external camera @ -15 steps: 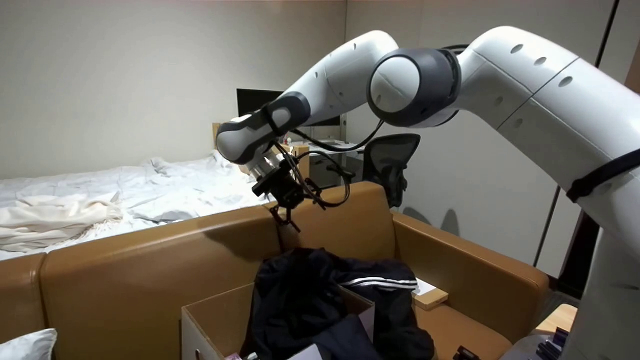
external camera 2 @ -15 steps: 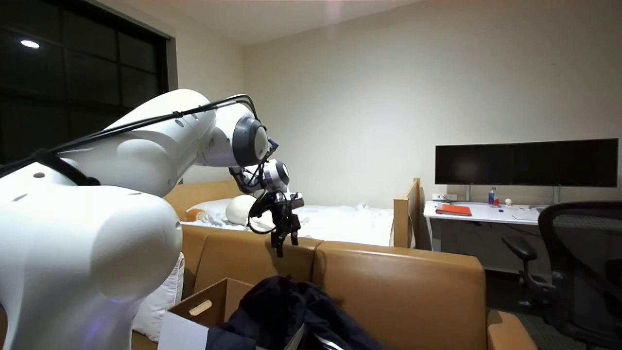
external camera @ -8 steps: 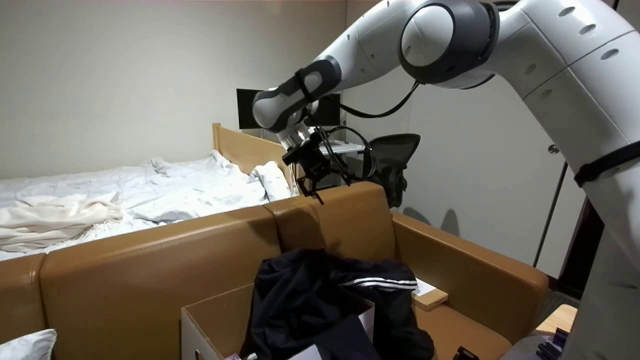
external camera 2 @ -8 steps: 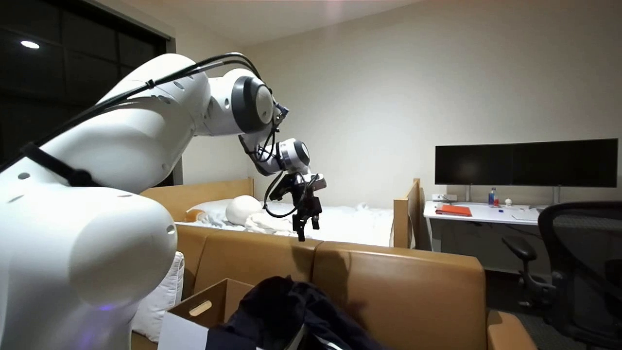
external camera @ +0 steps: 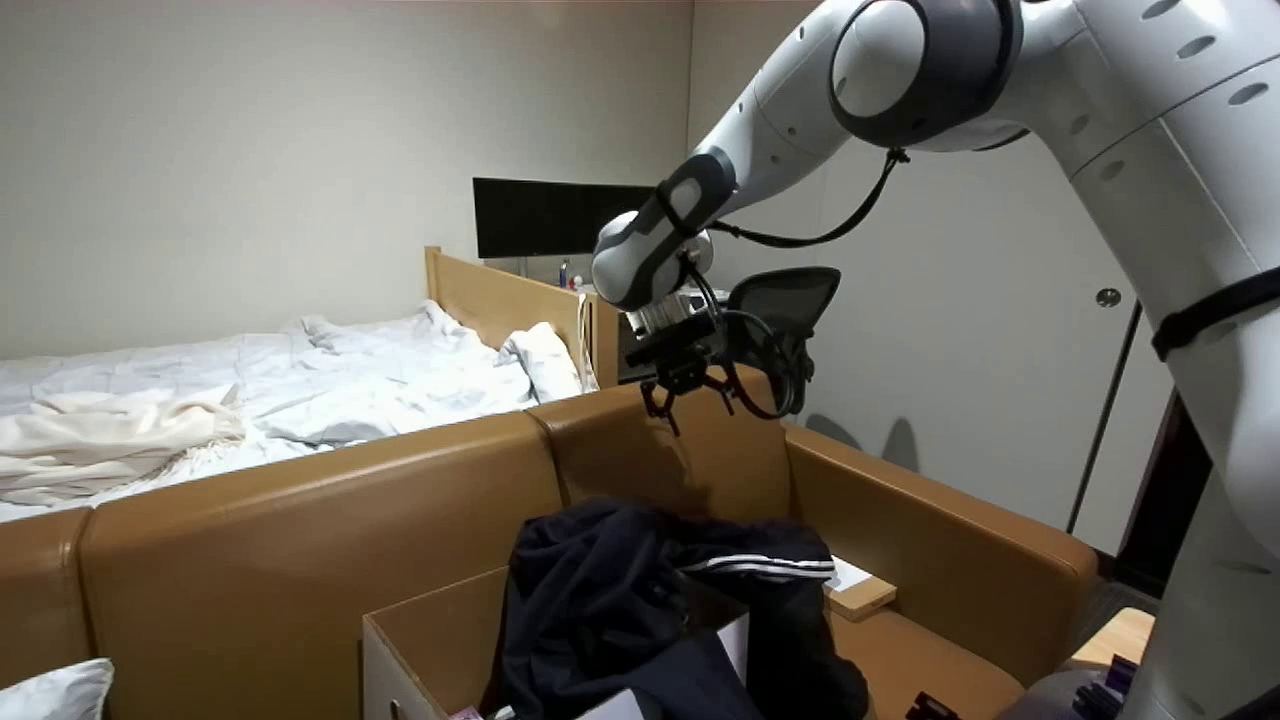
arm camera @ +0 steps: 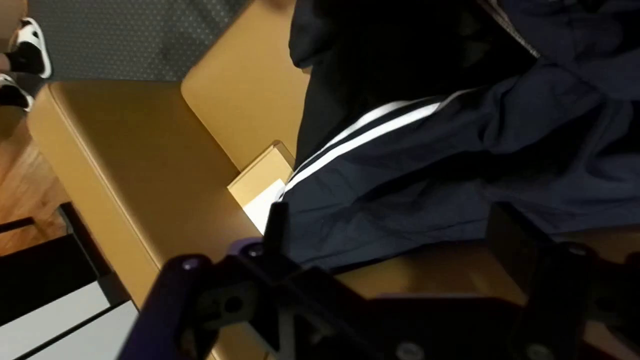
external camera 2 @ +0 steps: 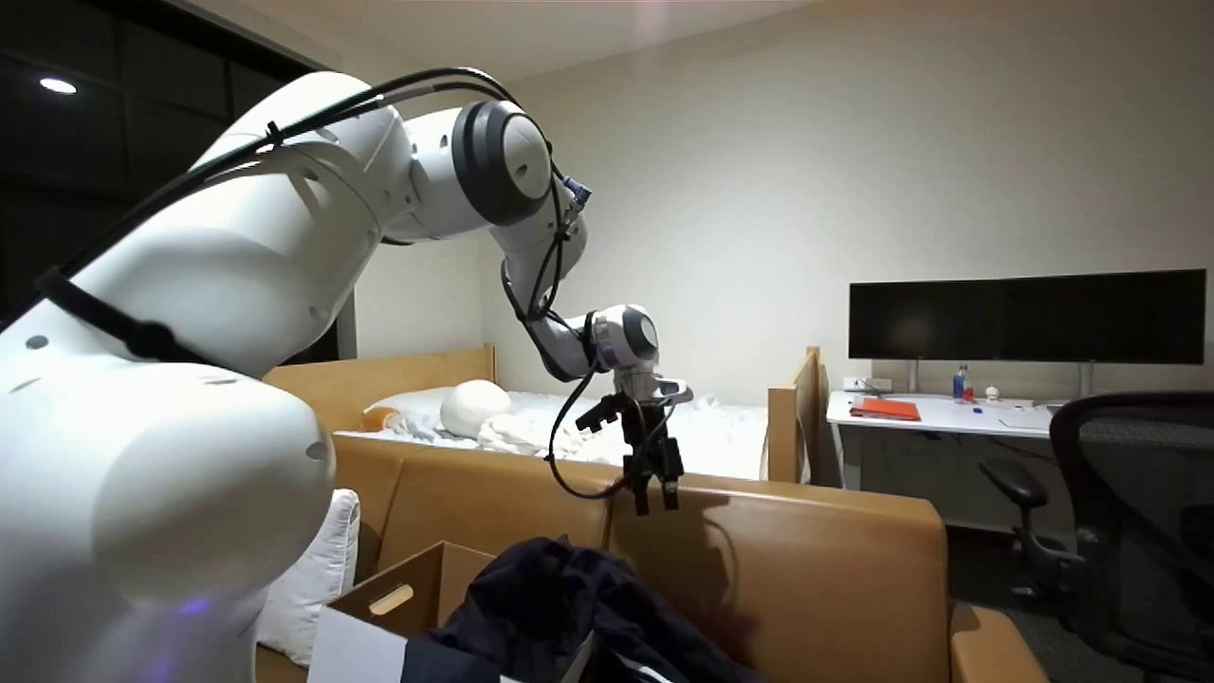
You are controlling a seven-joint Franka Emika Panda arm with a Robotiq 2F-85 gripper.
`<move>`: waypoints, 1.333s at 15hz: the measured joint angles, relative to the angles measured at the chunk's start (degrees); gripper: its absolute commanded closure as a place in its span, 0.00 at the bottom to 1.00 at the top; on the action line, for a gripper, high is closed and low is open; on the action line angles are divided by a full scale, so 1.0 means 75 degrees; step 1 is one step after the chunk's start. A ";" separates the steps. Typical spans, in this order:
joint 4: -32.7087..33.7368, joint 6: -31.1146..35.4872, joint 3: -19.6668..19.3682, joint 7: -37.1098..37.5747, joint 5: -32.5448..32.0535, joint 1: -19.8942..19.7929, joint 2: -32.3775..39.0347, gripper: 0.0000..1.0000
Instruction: Pick up the black cloth from the sofa and put it in the box
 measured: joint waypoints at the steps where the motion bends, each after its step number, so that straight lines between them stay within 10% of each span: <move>1: -0.0255 0.0483 -0.0091 0.0000 -0.0001 -0.0014 0.0003 0.00; 10: -0.2166 0.2934 -0.1008 -0.0010 -0.0004 -0.0355 -0.0201 0.00; 20: -0.2402 0.3644 -0.1347 -0.0014 0.0103 -0.0731 0.0078 0.00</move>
